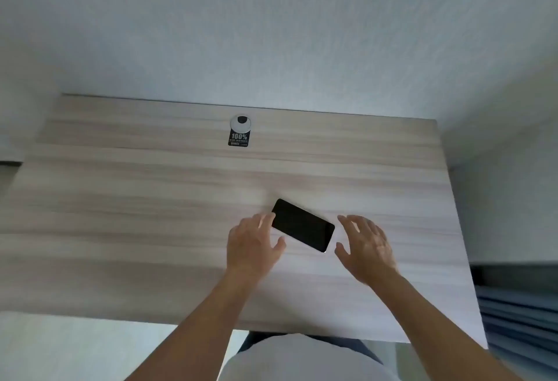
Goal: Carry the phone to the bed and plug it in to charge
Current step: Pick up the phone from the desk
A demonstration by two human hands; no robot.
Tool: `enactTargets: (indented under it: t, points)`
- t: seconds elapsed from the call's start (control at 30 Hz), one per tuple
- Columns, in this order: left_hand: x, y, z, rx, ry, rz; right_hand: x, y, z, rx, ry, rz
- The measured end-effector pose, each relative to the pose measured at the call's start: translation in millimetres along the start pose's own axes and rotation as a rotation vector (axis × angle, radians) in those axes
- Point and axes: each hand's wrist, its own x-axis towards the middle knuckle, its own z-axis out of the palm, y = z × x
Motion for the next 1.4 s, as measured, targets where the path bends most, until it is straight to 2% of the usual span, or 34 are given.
enactTargets:
  t: [0.1,0.33,0.47,0.83,0.9,1.0,1.1,1.23,1.4]
  points:
    - [7,5,12,0.022,-0.024,0.009,-1,2,7,0.007,-0.006,0.036]
    - [28,37,40,-0.013,-0.102,0.026,-4,25,31,-0.063,-0.184,0.106]
    - [38,50,54,-0.023,-0.161,0.052,-1,30,41,-0.053,-0.212,0.111]
    - [61,44,64,-0.088,-0.165,0.339,0,35,56,-0.025,-0.208,0.09]
    - [57,45,62,-0.106,-0.112,0.282,1,35,56,-0.024,-0.215,0.082]
    - [49,51,60,-0.132,0.013,-0.009,5,35,56,-0.036,-0.215,0.015]
    - [48,59,59,-0.123,0.008,-0.222,10,32,59,-0.059,-0.245,-0.031]
    - [57,68,59,-0.241,0.007,-0.391,10,28,67,-0.114,-0.279,-0.038]
    - [61,71,58,-0.361,-0.008,-0.507,7,32,74,-0.152,-0.285,-0.047]
